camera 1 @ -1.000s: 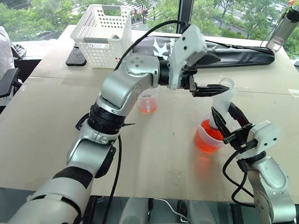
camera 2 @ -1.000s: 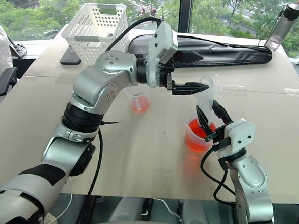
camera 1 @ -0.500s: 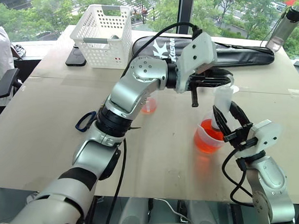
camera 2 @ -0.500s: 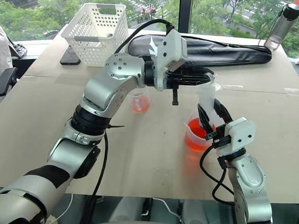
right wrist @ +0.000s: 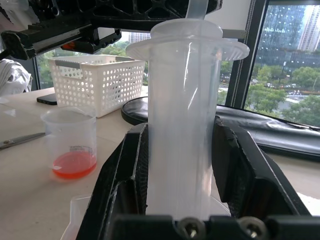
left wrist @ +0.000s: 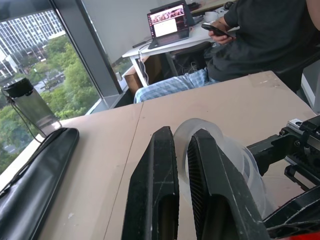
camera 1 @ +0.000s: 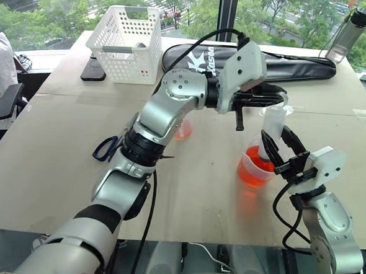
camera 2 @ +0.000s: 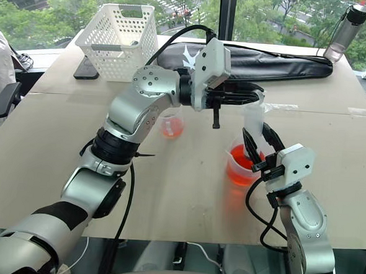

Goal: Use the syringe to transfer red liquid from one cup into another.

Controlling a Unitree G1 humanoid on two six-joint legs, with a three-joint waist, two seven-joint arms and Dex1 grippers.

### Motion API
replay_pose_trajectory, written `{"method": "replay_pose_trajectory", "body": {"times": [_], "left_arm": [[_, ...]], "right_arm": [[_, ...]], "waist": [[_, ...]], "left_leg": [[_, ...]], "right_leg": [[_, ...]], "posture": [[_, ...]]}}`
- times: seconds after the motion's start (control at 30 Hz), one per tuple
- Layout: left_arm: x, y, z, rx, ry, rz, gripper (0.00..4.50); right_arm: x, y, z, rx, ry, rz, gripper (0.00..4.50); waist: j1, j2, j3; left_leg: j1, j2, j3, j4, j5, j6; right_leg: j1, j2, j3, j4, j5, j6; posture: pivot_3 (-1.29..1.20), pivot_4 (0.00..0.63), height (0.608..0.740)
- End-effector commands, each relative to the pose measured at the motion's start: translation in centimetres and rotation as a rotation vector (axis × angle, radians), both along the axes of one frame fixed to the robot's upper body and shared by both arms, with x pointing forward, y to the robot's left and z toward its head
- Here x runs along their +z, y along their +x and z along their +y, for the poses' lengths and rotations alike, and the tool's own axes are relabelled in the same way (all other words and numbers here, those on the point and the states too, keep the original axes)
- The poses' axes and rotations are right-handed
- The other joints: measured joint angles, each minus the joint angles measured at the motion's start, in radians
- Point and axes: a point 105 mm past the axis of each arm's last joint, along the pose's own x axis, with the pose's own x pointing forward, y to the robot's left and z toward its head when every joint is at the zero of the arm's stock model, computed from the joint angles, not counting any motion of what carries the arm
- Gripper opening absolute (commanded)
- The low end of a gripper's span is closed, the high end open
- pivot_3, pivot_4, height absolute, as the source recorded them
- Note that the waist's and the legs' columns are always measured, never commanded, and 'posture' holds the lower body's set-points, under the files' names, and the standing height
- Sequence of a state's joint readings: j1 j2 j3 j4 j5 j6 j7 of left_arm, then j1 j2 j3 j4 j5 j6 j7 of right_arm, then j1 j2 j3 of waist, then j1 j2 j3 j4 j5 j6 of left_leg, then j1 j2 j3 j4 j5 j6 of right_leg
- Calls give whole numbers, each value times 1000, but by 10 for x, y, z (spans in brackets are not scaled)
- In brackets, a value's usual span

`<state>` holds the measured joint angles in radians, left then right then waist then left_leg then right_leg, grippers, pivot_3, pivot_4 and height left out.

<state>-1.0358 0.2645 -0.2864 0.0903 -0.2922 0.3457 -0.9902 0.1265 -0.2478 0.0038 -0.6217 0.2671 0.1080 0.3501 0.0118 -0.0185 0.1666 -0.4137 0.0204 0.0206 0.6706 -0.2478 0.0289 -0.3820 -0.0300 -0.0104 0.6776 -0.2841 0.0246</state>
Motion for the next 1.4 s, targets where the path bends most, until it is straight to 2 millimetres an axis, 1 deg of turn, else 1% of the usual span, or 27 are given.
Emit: {"method": "replay_pose_trajectory", "body": {"times": [0.03, 0.3, 0.57, 0.77, 0.9, 0.97, 1.0, 1.03, 1.13, 1.17, 1.23, 1.3, 1.4], "left_arm": [[42, 1, 6, 36, -92, -138, 0], [51, 9, 8, 49, -99, -164, 0], [52, 12, 10, 52, -99, -167, 0], [51, 9, 11, 40, -101, -155, 0], [48, 3, 14, -13, -110, -44, 0], [43, 2, 18, -21, -106, 39, 831], [41, 4, 22, -13, -119, 97, 1172], [40, 5, 26, -12, -134, 162, 1621], [35, 0, 47, -54, -149, 357, 3094], [36, -1, 53, -61, -165, 409, 3392], [33, -1, 67, -45, -175, 501, 4230], [24, -5, 72, -37, -147, 544, 4295], [5, -13, 67, -34, -101, 591, 4295]], "right_arm": [[-5, -11, 17, 88, -10, 28, 1391], [-8, -10, 16, 91, -8, 46, 1389], [-3, -9, 16, 90, -4, 39, 1389], [1, -7, 15, 90, 0, 30, 1389], [7, -7, 12, 84, 25, 8, 1389], [13, -6, 10, 79, 48, -8, 1388], [16, -5, 8, 75, 61, -18, 1387], [20, -5, 7, 72, 74, -26, 1386], [27, -4, 4, 67, 99, -45, 1386], [28, -4, 3, 67, 101, -48, 1386], [30, -4, 2, 65, 103, -53, 1386], [31, -4, 1, 65, 100, -56, 1386], [31, -4, 0, 66, 93, -59, 1386]], "waist": [[0, 0, 0], [0, 0, 0], [0, 0, 0], [-1, 0, 0], [-1, 0, 0], [-2, 0, 0], [-5, 0, 0], [-6, 0, 0], [-11, 0, 0], [-13, 0, 0], [-18, 0, 0], [-20, 0, 0], [-15, 0, 0]], "left_leg": [[0, 0, 0, 0, 0, 0], [0, 0, 0, 0, 0, 0], [0, 0, 0, 0, 0, 0], [0, 0, 0, 0, 0, 0], [0, 0, 0, 0, 0, 0], [0, 0, 0, 0, 0, 0], [0, 0, 0, 0, 0, 0], [0, 0, 0, 0, 0, 0], [0, 0, 0, 0, 0, 0], [0, 0, -1, 0, 0, 0], [0, 0, -1, 0, 0, 0], [0, 0, -1, 0, 0, 0], [0, 0, -1, 0, 0, 0]], "right_leg": [[0, 0, 0, 0, 0, 0], [0, 0, 0, 0, 0, 0], [0, 0, 0, 0, 0, 0], [0, 0, 0, 0, 0, 0], [0, 0, 0, 0, 0, 0], [0, 0, 0, 0, 0, 0], [0, 0, 0, 0, 0, 0], [0, 0, 0, 0, 0, 0], [0, -2, 0, 1, 0, 0], [0, -1, 0, 0, 0, 0], [0, -2, 0, 1, 0, 0], [0, -3, -1, 1, 0, 0], [0, -4, -1, 0, 0, 0]], "posture": [[0, 150, 724], [0, 150, 724], [0, 150, 724], [0, 150, 724], [0, 150, 724], [0, 150, 724], [0, 150, 724], [0, 150, 724], [0, 150, 724], [0, 150, 724], [0, 150, 724], [0, 150, 724], [0, 150, 724]]}}
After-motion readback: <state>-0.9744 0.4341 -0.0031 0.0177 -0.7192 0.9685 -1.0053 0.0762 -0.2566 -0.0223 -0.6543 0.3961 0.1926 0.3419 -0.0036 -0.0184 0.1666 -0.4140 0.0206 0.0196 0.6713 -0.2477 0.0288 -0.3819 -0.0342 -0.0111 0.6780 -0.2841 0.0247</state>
